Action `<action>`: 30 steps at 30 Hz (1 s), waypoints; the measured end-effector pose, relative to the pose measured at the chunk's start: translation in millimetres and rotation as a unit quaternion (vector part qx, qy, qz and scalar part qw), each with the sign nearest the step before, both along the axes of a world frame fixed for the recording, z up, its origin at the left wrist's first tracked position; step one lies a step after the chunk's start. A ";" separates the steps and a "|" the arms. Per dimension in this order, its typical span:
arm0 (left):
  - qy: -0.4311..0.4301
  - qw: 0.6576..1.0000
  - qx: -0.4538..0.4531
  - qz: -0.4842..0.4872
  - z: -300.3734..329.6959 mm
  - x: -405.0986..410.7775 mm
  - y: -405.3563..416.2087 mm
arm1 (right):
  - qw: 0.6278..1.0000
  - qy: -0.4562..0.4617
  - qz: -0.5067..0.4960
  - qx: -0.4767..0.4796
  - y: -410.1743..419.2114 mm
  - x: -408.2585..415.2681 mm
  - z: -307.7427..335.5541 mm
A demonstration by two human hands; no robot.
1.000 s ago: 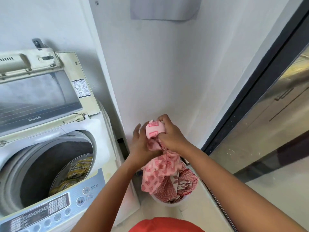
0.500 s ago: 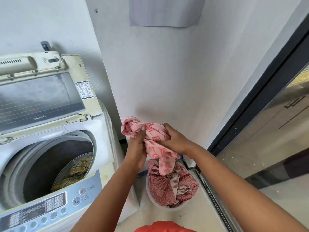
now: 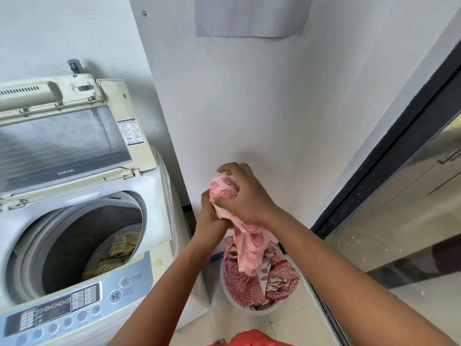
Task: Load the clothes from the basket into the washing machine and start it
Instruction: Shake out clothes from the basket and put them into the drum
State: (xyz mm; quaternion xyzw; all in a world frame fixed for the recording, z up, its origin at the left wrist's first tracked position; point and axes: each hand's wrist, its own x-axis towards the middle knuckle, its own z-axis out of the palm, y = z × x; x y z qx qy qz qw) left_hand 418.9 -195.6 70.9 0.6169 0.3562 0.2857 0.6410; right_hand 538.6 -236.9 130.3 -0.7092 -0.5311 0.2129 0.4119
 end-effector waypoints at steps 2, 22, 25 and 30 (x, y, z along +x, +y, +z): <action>-0.035 0.999 -0.004 0.037 -1.6 -1.5 7.0 | 0.997 0.063 0.002 0.038 -1.0 4.9 -1.2; 0.160 0.916 -0.361 -0.071 -28.4 -14.8 -17.5 | 0.868 0.460 -0.186 -0.022 -11.6 33.2 -50.4; 0.123 0.901 -0.410 -0.061 -21.1 -11.5 -31.9 | 0.865 0.469 -0.180 -0.005 -8.7 31.4 -49.0; -0.078 0.933 -0.351 0.006 -17.4 -2.1 -18.2 | 0.862 0.486 -0.137 -0.051 -13.5 31.4 -55.1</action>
